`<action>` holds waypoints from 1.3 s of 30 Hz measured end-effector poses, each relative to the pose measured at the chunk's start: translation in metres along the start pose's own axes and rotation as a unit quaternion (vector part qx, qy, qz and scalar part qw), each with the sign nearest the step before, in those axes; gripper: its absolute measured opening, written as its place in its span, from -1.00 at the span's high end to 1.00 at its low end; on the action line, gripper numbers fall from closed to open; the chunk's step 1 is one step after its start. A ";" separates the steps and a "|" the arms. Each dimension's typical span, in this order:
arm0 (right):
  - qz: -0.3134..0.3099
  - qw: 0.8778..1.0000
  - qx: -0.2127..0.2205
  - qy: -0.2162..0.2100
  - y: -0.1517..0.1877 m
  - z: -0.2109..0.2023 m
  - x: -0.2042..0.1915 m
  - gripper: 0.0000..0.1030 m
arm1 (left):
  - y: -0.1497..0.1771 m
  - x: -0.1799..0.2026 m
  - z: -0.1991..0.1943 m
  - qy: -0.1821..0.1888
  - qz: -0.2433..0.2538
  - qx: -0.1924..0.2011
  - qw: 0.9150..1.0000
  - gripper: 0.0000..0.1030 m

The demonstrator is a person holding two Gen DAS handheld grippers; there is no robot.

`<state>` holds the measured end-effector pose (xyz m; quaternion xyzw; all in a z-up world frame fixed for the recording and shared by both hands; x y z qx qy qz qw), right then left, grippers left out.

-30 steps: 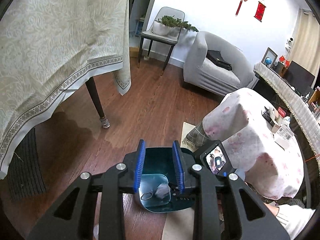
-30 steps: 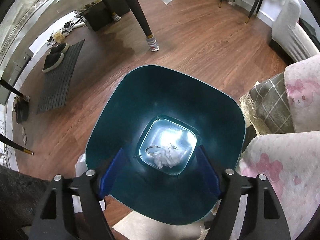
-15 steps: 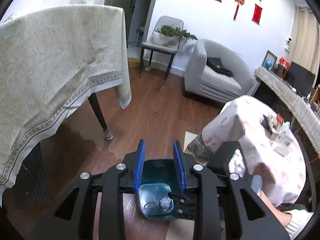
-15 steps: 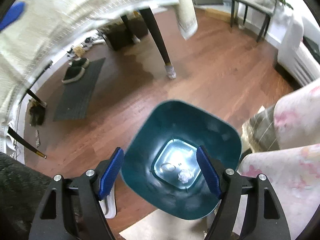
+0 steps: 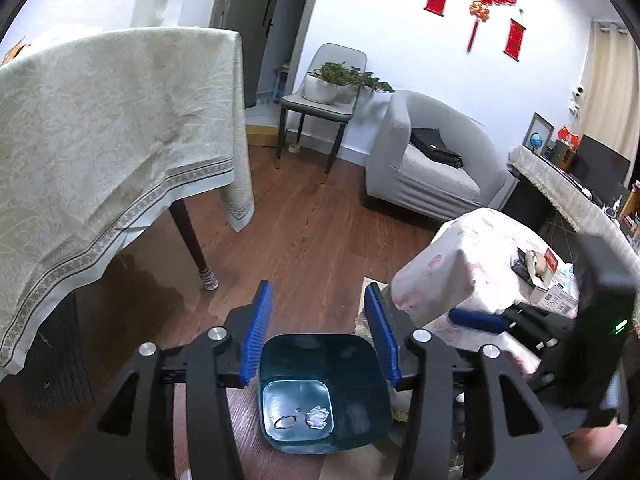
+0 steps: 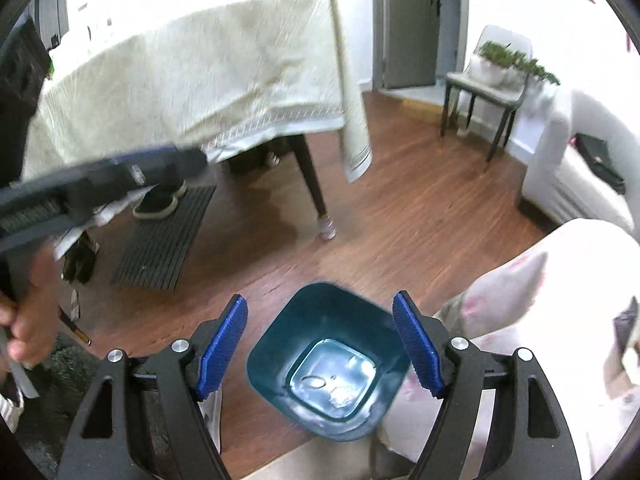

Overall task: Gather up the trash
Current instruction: 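Move left tool to the white cardboard box while right tool approaches the white lid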

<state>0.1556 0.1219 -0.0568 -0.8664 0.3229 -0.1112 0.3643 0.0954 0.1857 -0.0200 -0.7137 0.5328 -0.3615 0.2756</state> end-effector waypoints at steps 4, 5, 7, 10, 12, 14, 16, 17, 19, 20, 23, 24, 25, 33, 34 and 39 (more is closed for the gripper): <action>0.010 0.999 0.028 0.022 -0.003 -0.030 0.025 -0.48 | 0.001 0.024 0.008 0.017 0.009 -0.003 1.000 -0.09; 0.014 0.999 0.033 0.028 -0.002 -0.038 0.034 -0.48 | 0.002 0.030 0.011 0.023 0.010 -0.005 1.000 -0.10; 0.023 0.998 0.039 0.038 0.001 -0.051 0.048 -0.48 | 0.002 0.047 0.016 0.039 0.016 -0.005 0.999 -0.18; 0.036 0.997 0.049 0.054 0.007 -0.069 0.067 -0.48 | 0.003 0.075 0.021 0.061 0.031 0.001 0.998 -0.27; 0.043 0.995 0.056 0.066 0.012 -0.081 0.080 -0.48 | 0.005 0.094 0.026 0.070 0.045 0.001 0.997 -0.29; 0.052 0.994 0.061 0.079 0.019 -0.093 0.095 -0.48 | 0.008 0.112 0.030 0.079 0.062 0.001 0.995 -0.31; 0.063 0.992 0.066 0.091 0.027 -0.104 0.111 -0.48 | 0.013 0.131 0.033 0.088 0.083 0.003 0.993 -0.37; 0.067 0.991 0.067 0.096 0.030 -0.109 0.117 -0.48 | 0.016 0.144 0.036 0.099 0.090 0.000 0.991 -0.38; 0.078 0.989 0.069 0.107 0.039 -0.118 0.134 -0.51 | 0.022 0.160 0.043 0.108 0.099 -0.003 0.989 -0.45; 0.084 0.988 0.070 0.113 0.045 -0.124 0.141 -0.52 | 0.024 0.166 0.046 0.110 0.103 -0.006 0.989 -0.45; 0.100 0.984 0.072 0.131 0.062 -0.142 0.164 -0.53 | 0.031 0.190 0.055 0.130 0.115 -0.013 0.985 -0.48; 0.105 0.982 0.072 0.138 0.067 -0.147 0.172 -0.53 | 0.033 0.198 0.057 0.138 0.119 -0.012 0.983 -0.51; 0.110 0.981 0.073 0.142 0.071 -0.150 0.178 -0.53 | 0.035 0.206 0.060 0.149 0.122 -0.012 0.981 -0.53; 0.165 0.965 0.095 0.183 0.109 -0.195 0.234 -0.82 | 0.056 0.269 0.068 0.211 0.152 -0.030 0.965 -0.70; 0.172 0.963 0.095 0.186 0.116 -0.199 0.241 -0.83 | 0.060 0.276 0.069 0.217 0.160 -0.035 0.962 -0.72; 0.191 0.957 0.093 0.199 0.133 -0.210 0.258 -0.88 | 0.084 0.311 0.079 0.221 0.210 -0.057 0.951 -0.77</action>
Point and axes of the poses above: each gripper's, at about its wrist camera, not at the fingertips, and z roughly the way its jaws point, x to its right, y to its underside, the point moved 8 cm from there along z, roughly the way its jaws point, and after that the axes turned 1 degree about x, right-handed, at the moved point
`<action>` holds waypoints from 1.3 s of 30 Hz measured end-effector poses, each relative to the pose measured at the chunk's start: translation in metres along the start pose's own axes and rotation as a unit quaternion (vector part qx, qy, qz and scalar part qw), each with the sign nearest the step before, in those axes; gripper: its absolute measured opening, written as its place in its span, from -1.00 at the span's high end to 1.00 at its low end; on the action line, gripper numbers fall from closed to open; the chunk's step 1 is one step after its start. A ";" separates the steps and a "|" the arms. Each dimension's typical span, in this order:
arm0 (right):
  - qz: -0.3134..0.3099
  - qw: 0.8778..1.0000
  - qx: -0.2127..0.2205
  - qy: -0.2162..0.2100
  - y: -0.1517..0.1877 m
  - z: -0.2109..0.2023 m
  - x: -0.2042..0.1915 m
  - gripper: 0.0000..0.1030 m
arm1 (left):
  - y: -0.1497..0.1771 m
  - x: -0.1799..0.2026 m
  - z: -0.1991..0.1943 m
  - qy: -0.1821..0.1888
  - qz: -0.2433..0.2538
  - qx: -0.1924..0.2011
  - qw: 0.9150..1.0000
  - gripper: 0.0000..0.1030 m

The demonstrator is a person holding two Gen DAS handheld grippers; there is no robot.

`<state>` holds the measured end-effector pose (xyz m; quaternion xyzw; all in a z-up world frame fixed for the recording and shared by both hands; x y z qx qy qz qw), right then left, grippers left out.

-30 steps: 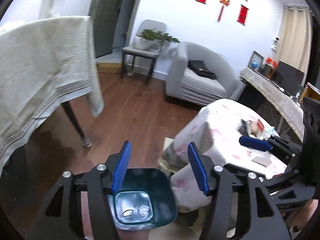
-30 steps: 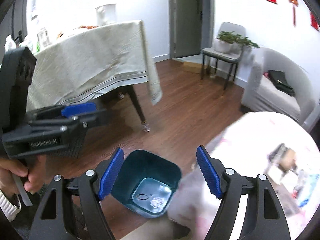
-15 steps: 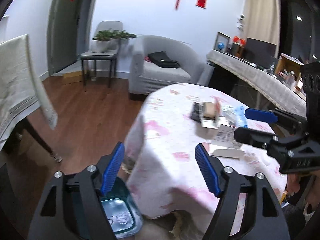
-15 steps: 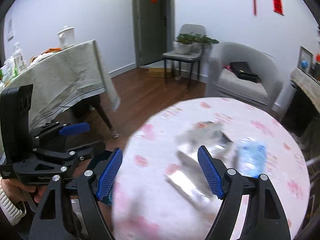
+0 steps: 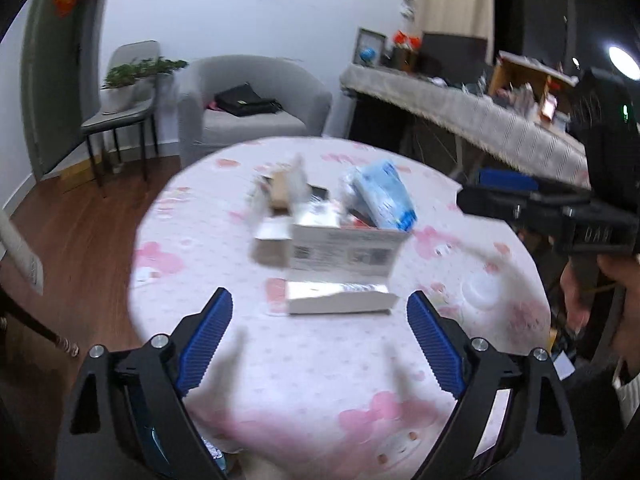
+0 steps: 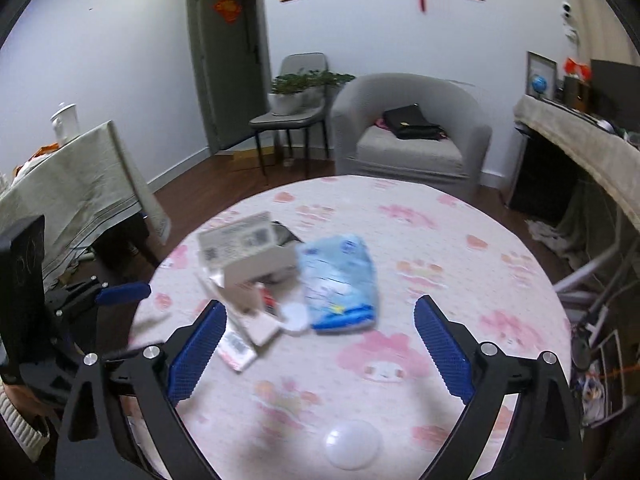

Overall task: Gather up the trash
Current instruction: 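Move left tool to the white cardboard box while right tool approaches the white lid, then close left tool on the white box while right tool grasps the white round lid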

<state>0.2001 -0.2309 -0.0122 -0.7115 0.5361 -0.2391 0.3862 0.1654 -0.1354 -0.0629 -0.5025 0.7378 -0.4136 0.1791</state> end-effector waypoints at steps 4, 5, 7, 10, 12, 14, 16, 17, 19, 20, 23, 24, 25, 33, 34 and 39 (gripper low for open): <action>0.001 1.000 -0.004 0.008 0.008 -0.004 0.016 -0.90 | 0.001 0.013 0.020 -0.004 0.012 -0.012 1.000 -0.80; 0.001 1.000 -0.005 0.009 0.010 -0.004 0.019 -0.91 | 0.001 0.014 0.023 -0.006 0.011 -0.016 1.000 -0.80; 0.004 1.000 -0.008 0.011 0.013 -0.004 0.027 -0.91 | 0.002 0.014 0.032 -0.008 0.006 -0.026 1.000 -0.81; 0.010 1.000 -0.016 0.013 0.020 -0.004 0.039 -0.91 | 0.004 0.013 0.037 -0.017 0.005 -0.034 0.999 -0.81; 0.012 1.000 -0.023 0.014 0.026 -0.003 0.046 -0.91 | 0.003 0.013 0.041 -0.022 0.004 -0.037 0.999 -0.81; 0.011 0.999 -0.030 0.016 0.031 -0.001 0.050 -0.91 | 0.002 0.011 0.045 -0.027 0.000 -0.042 0.999 -0.81; 0.008 0.999 -0.041 0.017 0.038 0.001 0.054 -0.91 | 0.002 0.011 0.048 -0.028 -0.003 -0.051 0.998 -0.80; 0.007 0.999 -0.047 0.016 0.042 0.003 0.055 -0.91 | 0.000 0.010 0.049 -0.032 -0.002 -0.053 0.998 -0.80; 0.004 0.998 -0.056 0.013 0.048 0.005 0.055 -0.91 | -0.005 0.006 0.049 -0.041 -0.004 -0.049 0.998 -0.80; 0.000 0.998 -0.060 0.011 0.051 0.007 0.055 -0.91 | -0.004 0.004 0.052 -0.046 -0.007 -0.056 0.997 -0.80; -0.012 0.997 -0.072 0.007 0.058 0.008 0.051 -0.91 | -0.004 0.004 0.058 -0.058 -0.001 -0.065 0.996 -0.55; -0.014 0.997 -0.073 0.003 0.059 0.007 0.050 -0.91 | -0.004 0.006 0.060 -0.062 0.005 -0.066 0.996 -0.51; -0.015 0.997 -0.073 -0.001 0.059 0.007 0.048 -0.91 | -0.004 0.006 0.060 -0.063 0.006 -0.066 0.996 -0.51; -0.038 0.995 -0.087 -0.032 0.067 0.005 0.029 -0.91 | -0.005 0.004 0.057 -0.051 -0.006 -0.061 0.997 -0.50; -0.045 0.994 -0.089 -0.035 0.068 0.005 0.025 -0.91 | -0.005 0.003 0.057 -0.049 -0.008 -0.060 0.997 -0.50; -0.071 0.991 -0.103 -0.039 0.076 0.006 0.010 -0.69 | -0.002 0.003 0.052 -0.037 -0.017 -0.059 0.997 -0.50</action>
Point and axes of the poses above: each gripper's, at about its wrist camera, not at the fingertips, and z roughly the way its jaws point, x to its right, y to its underside, the point moved 8 cm from there along z, roughly the way its jaws point, and after that the axes turned 1 degree about x, right-handed, at the moved point
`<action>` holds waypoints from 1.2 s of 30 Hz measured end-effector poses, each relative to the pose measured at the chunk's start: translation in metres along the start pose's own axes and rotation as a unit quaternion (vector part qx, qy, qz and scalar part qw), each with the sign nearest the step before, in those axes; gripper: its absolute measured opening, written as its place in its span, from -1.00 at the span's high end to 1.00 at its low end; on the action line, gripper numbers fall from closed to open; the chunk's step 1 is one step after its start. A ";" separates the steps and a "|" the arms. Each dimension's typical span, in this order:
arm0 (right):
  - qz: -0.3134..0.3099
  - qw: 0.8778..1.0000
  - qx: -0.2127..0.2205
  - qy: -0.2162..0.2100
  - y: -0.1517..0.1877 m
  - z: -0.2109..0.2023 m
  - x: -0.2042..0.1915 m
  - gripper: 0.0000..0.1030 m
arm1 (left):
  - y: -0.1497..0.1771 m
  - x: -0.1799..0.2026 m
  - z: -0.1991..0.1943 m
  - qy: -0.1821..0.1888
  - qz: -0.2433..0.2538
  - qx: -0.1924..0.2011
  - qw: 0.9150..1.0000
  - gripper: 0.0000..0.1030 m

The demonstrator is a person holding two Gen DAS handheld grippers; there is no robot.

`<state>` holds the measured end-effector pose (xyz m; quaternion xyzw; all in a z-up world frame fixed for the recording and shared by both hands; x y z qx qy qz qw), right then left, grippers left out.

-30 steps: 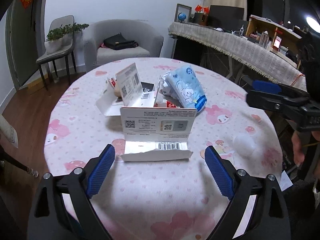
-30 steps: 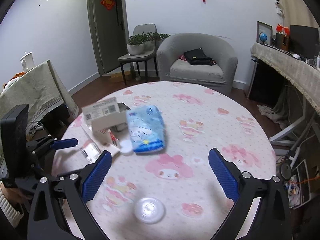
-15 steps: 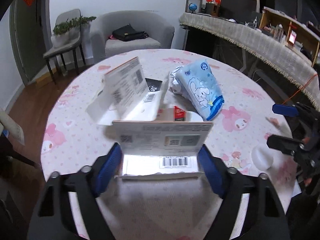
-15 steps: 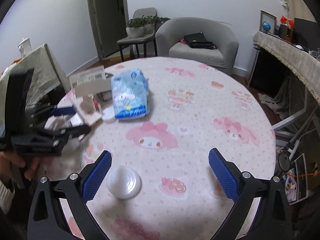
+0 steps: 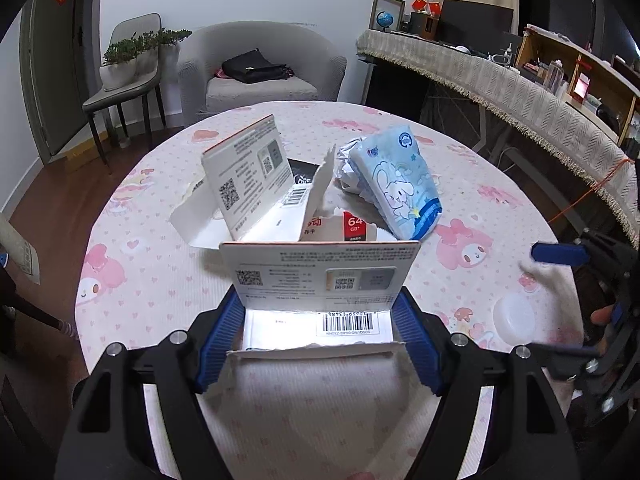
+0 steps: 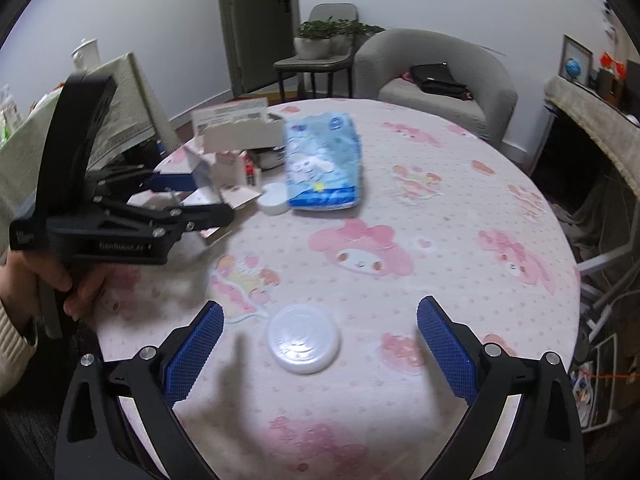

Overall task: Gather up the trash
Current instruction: 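Close left tool on the white box while right tool grasps the white round lid, then carry both items to the teal bin and open left tool to drop the box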

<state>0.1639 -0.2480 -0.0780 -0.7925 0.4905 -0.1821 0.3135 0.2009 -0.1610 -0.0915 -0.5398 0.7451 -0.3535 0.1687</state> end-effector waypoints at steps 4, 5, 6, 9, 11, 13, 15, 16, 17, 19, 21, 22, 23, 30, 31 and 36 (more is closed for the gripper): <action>-0.009 1.000 -0.016 0.007 0.005 0.008 -0.005 -0.29 | 0.002 -0.002 -0.005 0.014 -0.008 -0.002 1.000 -0.50; -0.008 1.000 -0.017 0.008 0.005 0.008 -0.006 -0.26 | 0.003 -0.001 -0.007 0.017 -0.008 -0.001 1.000 -0.50; -0.007 1.000 -0.017 0.008 0.004 0.009 -0.006 -0.17 | 0.003 -0.002 -0.009 0.021 -0.009 0.000 1.000 -0.50; -0.002 1.000 -0.016 0.008 0.000 0.010 -0.007 0.22 | 0.003 0.000 -0.014 0.033 -0.018 0.002 0.999 -0.50; -0.002 1.000 -0.019 0.010 -0.003 0.012 -0.009 0.26 | 0.003 -0.002 -0.017 0.043 -0.027 0.001 0.999 -0.50; 0.000 1.000 -0.020 0.012 -0.007 0.015 -0.010 0.26 | 0.005 -0.002 -0.019 0.046 -0.029 0.000 0.999 -0.50; -0.002 1.000 -0.016 0.011 -0.012 0.014 -0.014 0.26 | 0.008 -0.004 -0.022 0.048 -0.029 -0.002 0.998 -0.50; -0.002 1.000 -0.012 0.009 -0.016 0.013 -0.018 0.26 | 0.009 -0.005 -0.024 0.050 -0.030 -0.003 0.998 -0.49; -0.002 1.000 -0.008 0.007 -0.020 0.012 -0.021 0.26 | 0.010 -0.005 -0.025 0.051 -0.031 -0.004 0.998 -0.49; -0.002 1.000 -0.001 0.006 -0.028 0.010 -0.027 0.26 | 0.012 -0.007 -0.029 0.054 -0.032 -0.005 0.998 -0.49; -0.004 1.000 0.003 0.007 -0.035 0.010 -0.032 0.26 | 0.016 -0.009 -0.034 0.058 -0.035 -0.007 0.998 -0.49; -0.005 1.000 0.006 0.008 -0.039 0.010 -0.035 0.26 | 0.018 -0.010 -0.036 0.058 -0.034 -0.007 0.998 -0.49; -0.006 1.000 0.008 0.008 -0.042 0.009 -0.038 0.26 | 0.019 -0.011 -0.038 0.057 -0.033 -0.008 0.998 -0.49; -0.017 1.000 0.020 0.002 -0.063 0.012 -0.059 0.26 | 0.030 -0.025 -0.054 0.049 -0.029 -0.007 0.998 -0.50; -0.019 1.000 0.021 0.000 -0.066 0.013 -0.064 0.26 | 0.030 -0.028 -0.057 0.048 -0.031 -0.005 0.998 -0.50; -0.026 0.999 0.025 -0.005 -0.076 0.018 -0.082 0.26 | 0.034 -0.047 -0.072 0.039 -0.042 0.004 0.998 -0.49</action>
Point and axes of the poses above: each gripper's, at about its wrist camera, not at the fingertips, and z roughly the way its jaws point, x to its right, y to its underside, the point moved 8 cm from there along z, roughly the way its jaws point, and after that the axes turned 1 degree about x, right-handed, at the moved point
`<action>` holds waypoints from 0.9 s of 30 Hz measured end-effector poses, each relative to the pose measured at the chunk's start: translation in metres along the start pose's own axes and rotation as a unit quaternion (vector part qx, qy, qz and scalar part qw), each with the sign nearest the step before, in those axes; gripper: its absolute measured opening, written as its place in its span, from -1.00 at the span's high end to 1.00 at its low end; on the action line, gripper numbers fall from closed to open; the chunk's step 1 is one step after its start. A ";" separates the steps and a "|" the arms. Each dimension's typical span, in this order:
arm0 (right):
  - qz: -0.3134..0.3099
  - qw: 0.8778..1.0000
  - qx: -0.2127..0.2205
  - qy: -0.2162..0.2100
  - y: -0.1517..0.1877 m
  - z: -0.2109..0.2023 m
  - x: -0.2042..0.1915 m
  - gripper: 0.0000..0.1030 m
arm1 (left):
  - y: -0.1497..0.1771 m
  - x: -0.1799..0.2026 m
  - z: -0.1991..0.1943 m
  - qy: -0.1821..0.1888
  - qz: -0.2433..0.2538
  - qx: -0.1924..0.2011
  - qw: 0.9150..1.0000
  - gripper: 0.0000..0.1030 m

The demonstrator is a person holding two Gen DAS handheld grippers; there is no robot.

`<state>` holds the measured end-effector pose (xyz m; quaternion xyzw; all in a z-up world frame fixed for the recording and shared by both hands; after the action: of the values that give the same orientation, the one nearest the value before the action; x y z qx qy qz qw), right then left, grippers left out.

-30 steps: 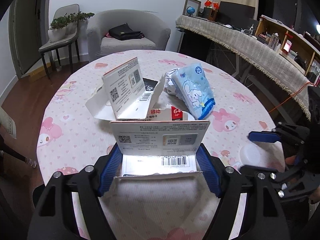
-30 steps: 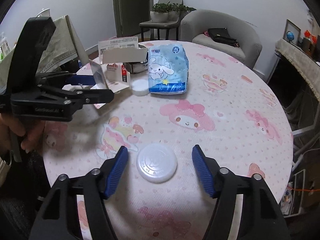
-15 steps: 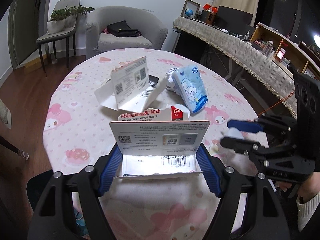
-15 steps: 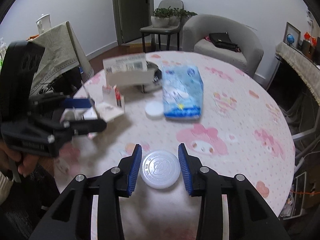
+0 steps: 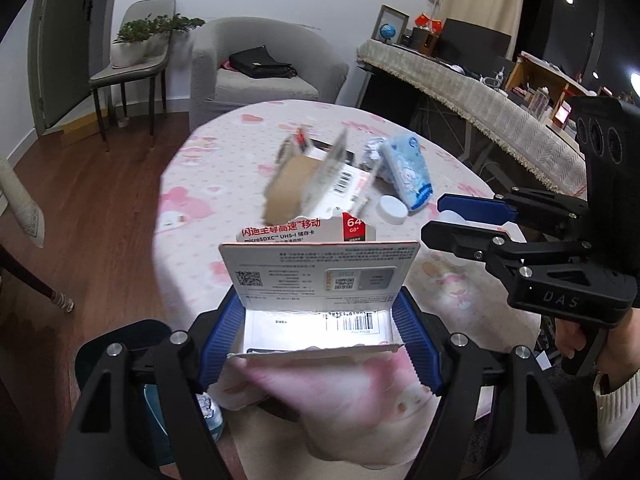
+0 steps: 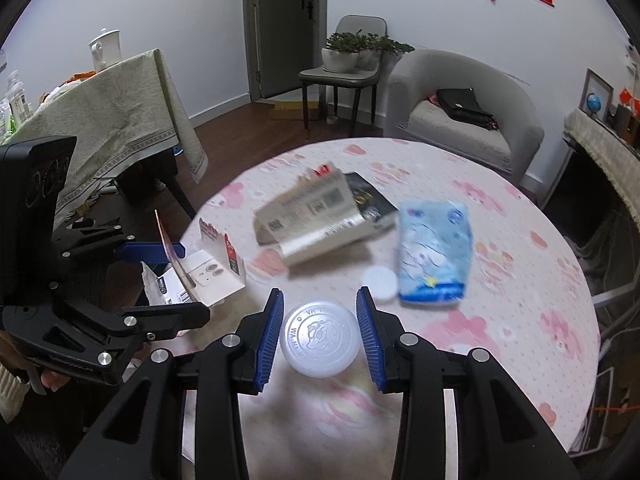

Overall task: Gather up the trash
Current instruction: 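Carry both items to the teal bin and open left tool to drop the box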

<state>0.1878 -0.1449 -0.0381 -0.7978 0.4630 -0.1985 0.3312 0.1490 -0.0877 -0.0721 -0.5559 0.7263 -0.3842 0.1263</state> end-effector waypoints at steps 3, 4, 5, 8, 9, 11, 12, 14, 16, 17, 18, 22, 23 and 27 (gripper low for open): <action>-0.005 1.000 0.002 -0.006 -0.006 0.002 -0.012 0.26 | 0.002 -0.011 -0.009 -0.007 -0.007 0.005 1.000 -0.49; -0.008 1.000 0.004 -0.008 -0.009 0.004 -0.017 0.26 | 0.002 -0.015 -0.012 -0.009 -0.009 0.006 1.000 -0.49; -0.010 1.000 0.004 -0.010 -0.012 0.005 -0.022 0.26 | 0.003 -0.018 -0.015 -0.011 -0.011 0.008 1.000 -0.49; -0.017 1.000 0.006 -0.020 -0.019 0.008 -0.038 0.26 | 0.006 -0.030 -0.024 -0.018 -0.018 0.012 1.000 -0.49; -0.020 1.000 0.006 -0.023 -0.022 0.010 -0.043 0.26 | 0.007 -0.034 -0.028 -0.021 -0.020 0.013 0.999 -0.49; -0.025 0.999 0.007 -0.028 -0.026 0.012 -0.054 0.26 | 0.010 -0.043 -0.032 -0.027 -0.024 0.014 0.999 -0.49; -0.027 0.999 0.008 -0.031 -0.029 0.014 -0.060 0.26 | 0.011 -0.049 -0.035 -0.032 -0.027 0.014 0.999 -0.49; -0.031 0.999 0.008 -0.036 -0.033 0.016 -0.069 0.26 | 0.015 -0.061 -0.040 -0.039 -0.034 0.014 0.999 -0.50; -0.035 0.998 0.007 -0.042 -0.037 0.020 -0.080 0.26 | 0.019 -0.075 -0.045 -0.049 -0.042 0.014 0.998 -0.50; -0.037 0.998 0.006 -0.044 -0.038 0.022 -0.085 0.26 | 0.021 -0.080 -0.046 -0.053 -0.044 0.014 0.998 -0.49; -0.040 0.998 0.004 -0.048 -0.040 0.025 -0.092 0.26 | 0.023 -0.087 -0.048 -0.059 -0.049 0.013 0.997 -0.50; -0.045 0.997 0.000 -0.059 -0.046 0.034 -0.112 0.26 | 0.033 -0.111 -0.055 -0.080 -0.063 0.009 0.995 -0.49; -0.046 0.997 0.000 -0.061 -0.047 0.036 -0.116 0.26 | 0.035 -0.116 -0.056 -0.083 -0.064 0.008 0.994 -0.50; -0.050 0.996 -0.002 -0.071 -0.053 0.044 -0.135 0.26 | 0.048 -0.140 -0.060 -0.103 -0.077 -0.005 0.992 -0.50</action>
<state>0.1811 0.0060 -0.0329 -0.8329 0.3978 -0.1565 0.3514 0.1279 0.0682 -0.0994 -0.6470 0.6665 -0.3302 0.1679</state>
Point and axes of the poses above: each gripper's, at about its wrist camera, not at the fingertips, and z roughly the way its jaws point, x to its right, y to its underside, the point moved 8 cm from there along z, roughly the way its jaws point, and after that the axes turned 1 degree about x, right-handed, at the moved point
